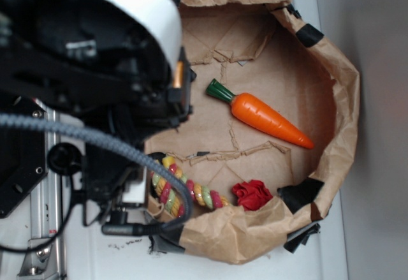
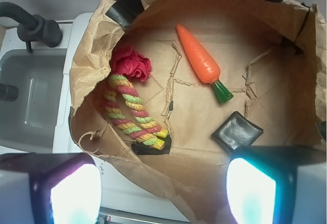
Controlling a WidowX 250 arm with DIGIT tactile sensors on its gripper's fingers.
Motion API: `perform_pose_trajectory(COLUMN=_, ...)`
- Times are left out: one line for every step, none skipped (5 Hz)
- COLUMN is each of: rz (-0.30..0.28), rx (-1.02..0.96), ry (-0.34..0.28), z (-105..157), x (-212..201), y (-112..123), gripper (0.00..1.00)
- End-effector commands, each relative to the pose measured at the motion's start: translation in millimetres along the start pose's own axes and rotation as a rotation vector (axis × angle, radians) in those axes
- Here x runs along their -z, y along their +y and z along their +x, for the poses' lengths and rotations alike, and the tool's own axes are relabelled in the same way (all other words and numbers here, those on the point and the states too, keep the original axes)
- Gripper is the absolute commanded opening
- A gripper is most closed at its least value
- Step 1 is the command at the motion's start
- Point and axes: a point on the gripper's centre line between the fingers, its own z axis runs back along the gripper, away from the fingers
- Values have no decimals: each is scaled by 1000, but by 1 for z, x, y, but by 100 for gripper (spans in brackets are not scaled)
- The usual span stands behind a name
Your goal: Grab the black box.
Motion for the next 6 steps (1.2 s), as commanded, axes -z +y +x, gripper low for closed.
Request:
perform_pose_trajectory(rz=173, rx=-238, ry=-113, z=24, x=6, y=28, gripper=100)
perform_pose_trajectory(rz=202, rx=-387, ry=-104, z=46, x=33, y=45, gripper=100)
perform_pose_trajectory(rz=226, rx=-491, ry=-43, z=46, x=56, y=50, gripper=100)
perform_pose_trajectory(rz=178, rx=-513, ry=-23, z=40, x=78, y=55, gripper=100)
perform_pose_trajectory(rz=102, rx=-528, ry=-45, z=35, x=102, y=59, gripper=100)
perform_pose_trajectory(rz=81, rx=-500, ry=-56, z=27, x=125, y=57, gripper=100)
